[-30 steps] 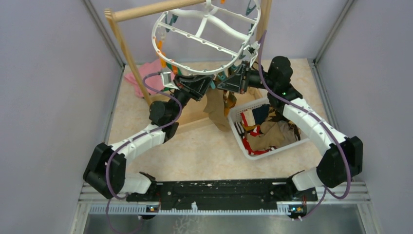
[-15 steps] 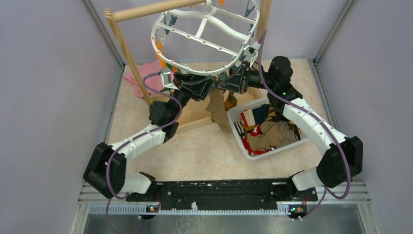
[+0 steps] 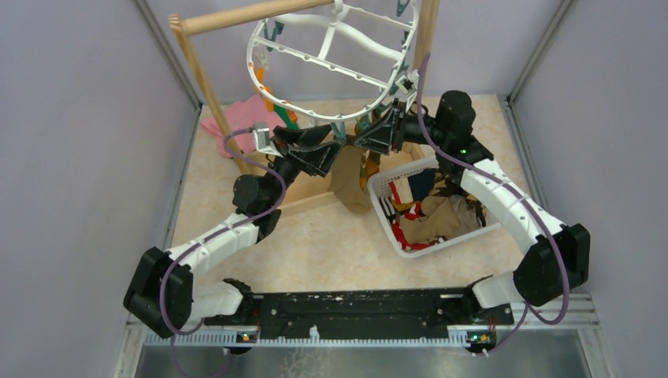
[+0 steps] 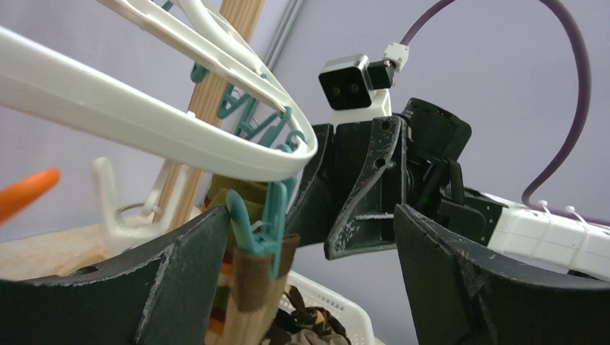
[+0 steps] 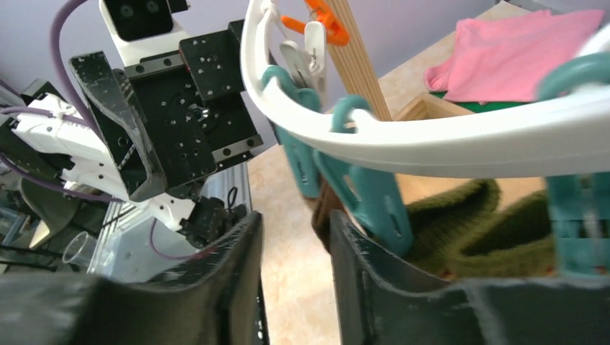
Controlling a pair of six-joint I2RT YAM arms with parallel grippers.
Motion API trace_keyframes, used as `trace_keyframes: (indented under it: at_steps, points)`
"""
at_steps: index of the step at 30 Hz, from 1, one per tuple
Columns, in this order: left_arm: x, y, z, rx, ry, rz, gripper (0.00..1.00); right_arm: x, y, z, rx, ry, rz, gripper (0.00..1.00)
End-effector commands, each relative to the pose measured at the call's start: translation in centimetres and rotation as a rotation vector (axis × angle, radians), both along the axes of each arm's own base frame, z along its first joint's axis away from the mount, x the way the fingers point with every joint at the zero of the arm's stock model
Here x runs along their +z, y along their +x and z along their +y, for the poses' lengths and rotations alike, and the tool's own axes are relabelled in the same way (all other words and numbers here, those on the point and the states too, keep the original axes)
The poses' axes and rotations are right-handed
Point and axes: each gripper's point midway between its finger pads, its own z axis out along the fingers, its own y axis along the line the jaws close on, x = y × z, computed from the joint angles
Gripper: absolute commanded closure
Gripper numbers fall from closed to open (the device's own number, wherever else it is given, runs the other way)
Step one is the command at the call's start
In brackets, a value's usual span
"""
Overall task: Clip the socks to the hanger
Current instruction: Pick up the sock from the bin.
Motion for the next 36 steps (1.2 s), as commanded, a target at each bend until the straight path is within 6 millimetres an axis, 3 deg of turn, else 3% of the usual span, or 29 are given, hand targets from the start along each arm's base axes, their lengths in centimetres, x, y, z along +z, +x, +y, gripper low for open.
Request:
trace_keyframes:
  at_steps: [1,7,14,17,21,27,31,36]
  points:
    - [-0.6,-2.4,0.8,-0.033,0.018,-0.003,0.1,1.3,-1.5,-1.3,-0.003,-0.034,-0.141,0.55]
    - [-4.8,-4.9,1.4,-0.057,0.145,0.033,0.08,-0.6,-4.1,-2.7,0.062,-0.146,-0.268,0.33]
    - [-11.2,-7.1,2.2,-0.054,0.34,0.07,0.02,-5.5,-6.5,-6.2,0.085,-0.37,-0.564,0.22]
    - [-13.9,-8.2,2.9,-0.05,0.346,0.07,0.01,-7.6,-6.6,-8.4,0.035,-0.431,-0.604,0.17]
    - [-16.8,-7.9,3.7,-0.013,0.382,0.13,0.01,-10.3,-7.0,-10.1,0.012,-0.473,-0.615,0.12]
    - [-20.4,-7.1,3.8,0.013,0.544,0.172,0.01,-14.3,-6.1,-11.3,-0.002,-0.573,-0.626,0.08]
    - [-21.4,-7.4,3.5,-0.011,0.537,0.172,0.01,-15.7,-4.9,-12.0,-0.009,-0.649,-0.564,0.07]
    - [-22.1,-7.5,3.3,-0.021,0.527,0.17,0.01,-17.1,-5.3,-13.1,0.094,-0.643,-0.417,0.1]
